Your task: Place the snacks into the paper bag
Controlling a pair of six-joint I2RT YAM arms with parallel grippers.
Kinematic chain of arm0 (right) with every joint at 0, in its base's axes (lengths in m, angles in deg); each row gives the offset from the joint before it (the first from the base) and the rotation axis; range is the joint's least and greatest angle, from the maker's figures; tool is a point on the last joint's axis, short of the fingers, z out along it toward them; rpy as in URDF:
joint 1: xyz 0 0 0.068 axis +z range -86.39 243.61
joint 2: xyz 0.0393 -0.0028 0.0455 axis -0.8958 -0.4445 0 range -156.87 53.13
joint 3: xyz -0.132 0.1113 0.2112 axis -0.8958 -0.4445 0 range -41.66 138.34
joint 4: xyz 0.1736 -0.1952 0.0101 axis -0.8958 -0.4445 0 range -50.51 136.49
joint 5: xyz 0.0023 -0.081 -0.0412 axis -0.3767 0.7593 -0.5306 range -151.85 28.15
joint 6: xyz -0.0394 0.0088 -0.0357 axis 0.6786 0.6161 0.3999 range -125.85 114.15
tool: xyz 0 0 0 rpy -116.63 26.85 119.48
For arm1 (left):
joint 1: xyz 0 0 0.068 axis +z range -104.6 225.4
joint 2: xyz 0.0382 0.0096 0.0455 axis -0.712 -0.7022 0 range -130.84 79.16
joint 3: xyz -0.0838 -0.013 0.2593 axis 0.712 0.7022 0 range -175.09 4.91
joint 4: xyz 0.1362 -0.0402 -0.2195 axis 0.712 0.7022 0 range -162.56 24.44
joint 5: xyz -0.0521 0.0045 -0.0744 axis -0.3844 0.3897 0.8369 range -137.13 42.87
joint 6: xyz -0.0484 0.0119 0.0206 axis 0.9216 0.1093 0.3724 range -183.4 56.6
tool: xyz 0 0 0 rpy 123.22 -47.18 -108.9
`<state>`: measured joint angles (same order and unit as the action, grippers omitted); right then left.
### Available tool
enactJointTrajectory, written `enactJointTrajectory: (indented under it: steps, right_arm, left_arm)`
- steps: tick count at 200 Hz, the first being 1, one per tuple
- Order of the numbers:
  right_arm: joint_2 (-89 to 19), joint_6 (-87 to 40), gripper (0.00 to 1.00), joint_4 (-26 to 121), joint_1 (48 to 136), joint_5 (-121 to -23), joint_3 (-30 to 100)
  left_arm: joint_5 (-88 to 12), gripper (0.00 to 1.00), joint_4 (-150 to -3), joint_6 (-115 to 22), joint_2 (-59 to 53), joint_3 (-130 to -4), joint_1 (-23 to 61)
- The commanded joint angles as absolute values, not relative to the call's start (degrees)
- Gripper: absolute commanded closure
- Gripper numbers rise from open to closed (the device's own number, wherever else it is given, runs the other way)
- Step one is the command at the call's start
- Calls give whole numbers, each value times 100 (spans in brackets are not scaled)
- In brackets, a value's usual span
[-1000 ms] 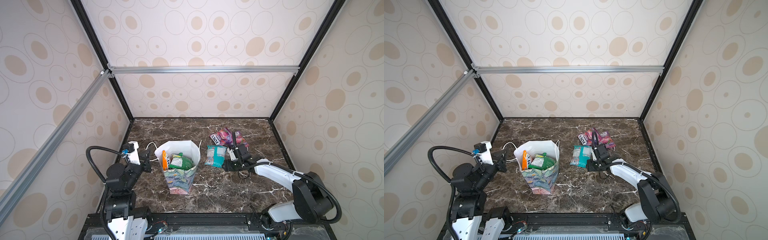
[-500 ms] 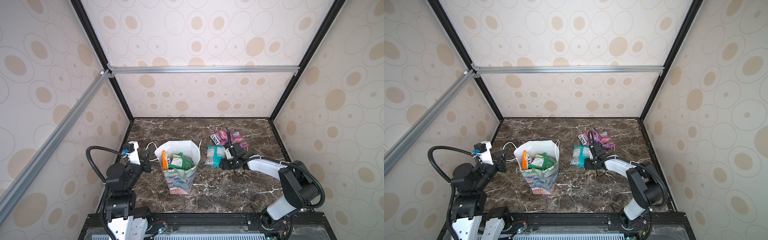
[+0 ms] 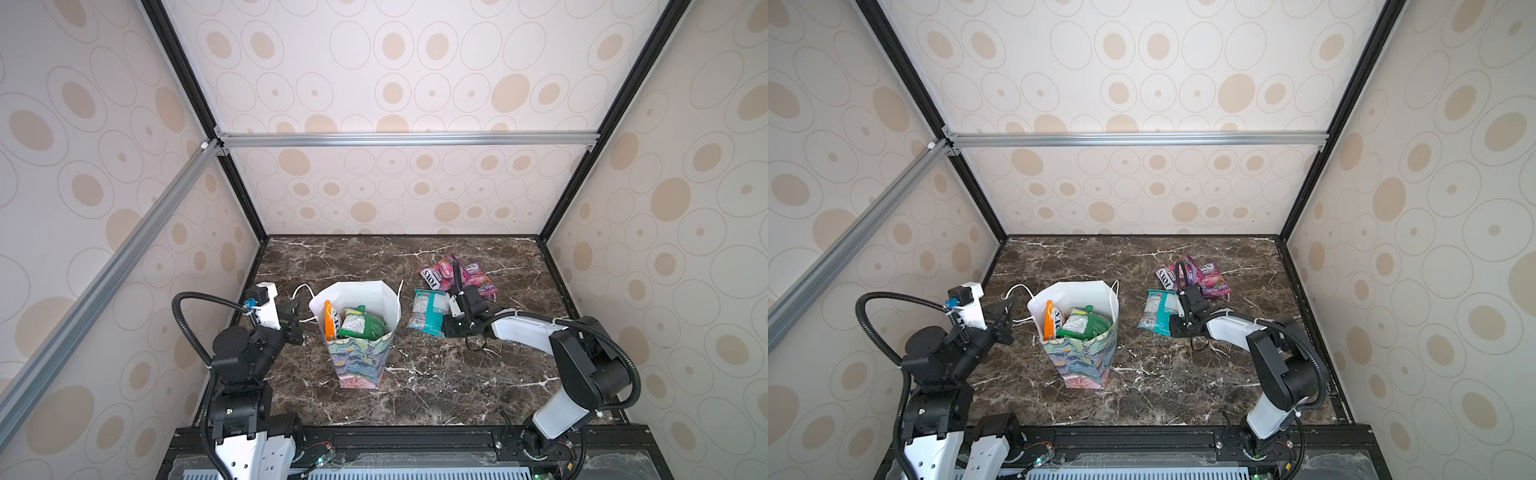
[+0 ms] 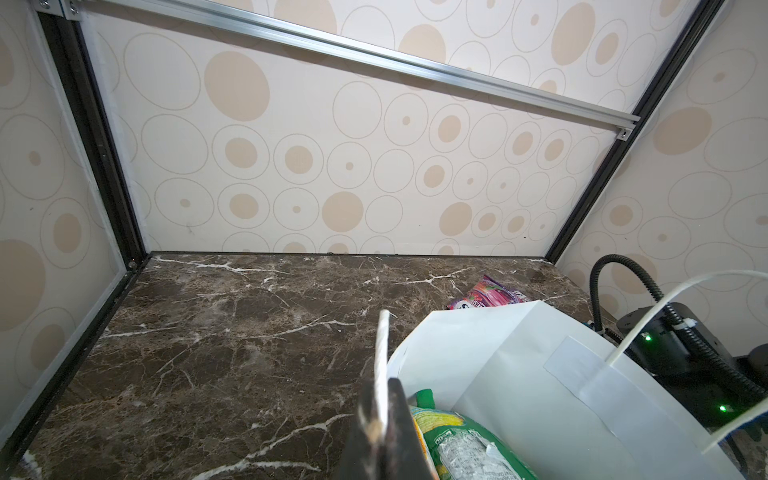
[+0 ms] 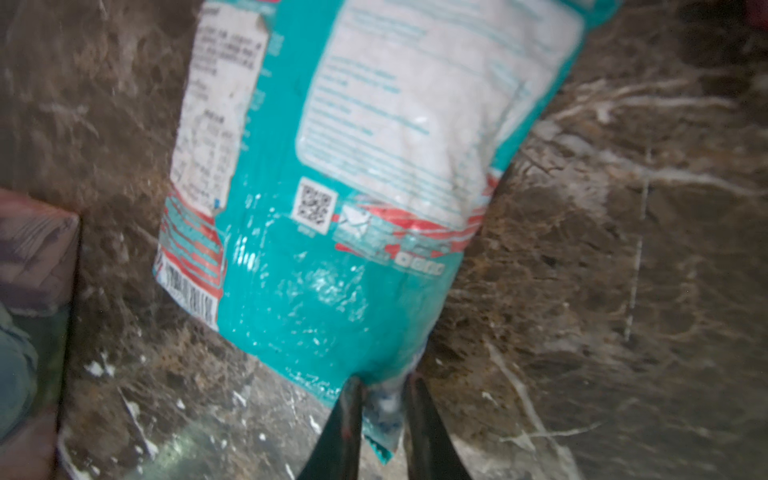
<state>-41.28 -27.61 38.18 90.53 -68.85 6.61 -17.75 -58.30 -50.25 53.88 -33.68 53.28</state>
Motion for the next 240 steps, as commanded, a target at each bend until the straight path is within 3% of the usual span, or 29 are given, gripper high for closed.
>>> enactJointTrajectory:
  steps: [1,10,126,129,142,151,183,240]
  right_arm:
    - [-4236,-2970,91,3944,9028,-6761,625]
    - [-4227,-2985,100,3953,9031,-6758,630]
    - [-3178,-2797,100,3401,9020,-6666,824]
    - [-3203,-2786,96,3350,9024,-6591,854]
    - [-3284,-2748,59,3325,8983,-6440,933]
    - [-3342,-2762,48,3404,8909,-6505,975]
    - [-3560,-3108,40,4174,8499,-6839,970]
    - [-4698,-3693,39,5648,7987,-7951,1109]
  left_arm:
    - [-1760,100,-5858,-5153,5415,-3383,5324]
    - [-1765,100,-5859,-5149,5412,-3377,5322]
    - [-1778,100,-5859,-5161,5420,-3384,5322]
    - [-1783,100,-5852,-5159,5420,-3378,5322]
    - [-1769,100,-5859,-5158,5430,-3379,5322]
    - [-1762,100,-5854,-5155,5429,-3384,5322]
    - [-1780,100,-5858,-5155,5442,-3380,5326]
    - [-1786,100,-5851,-5158,5426,-3383,5322]
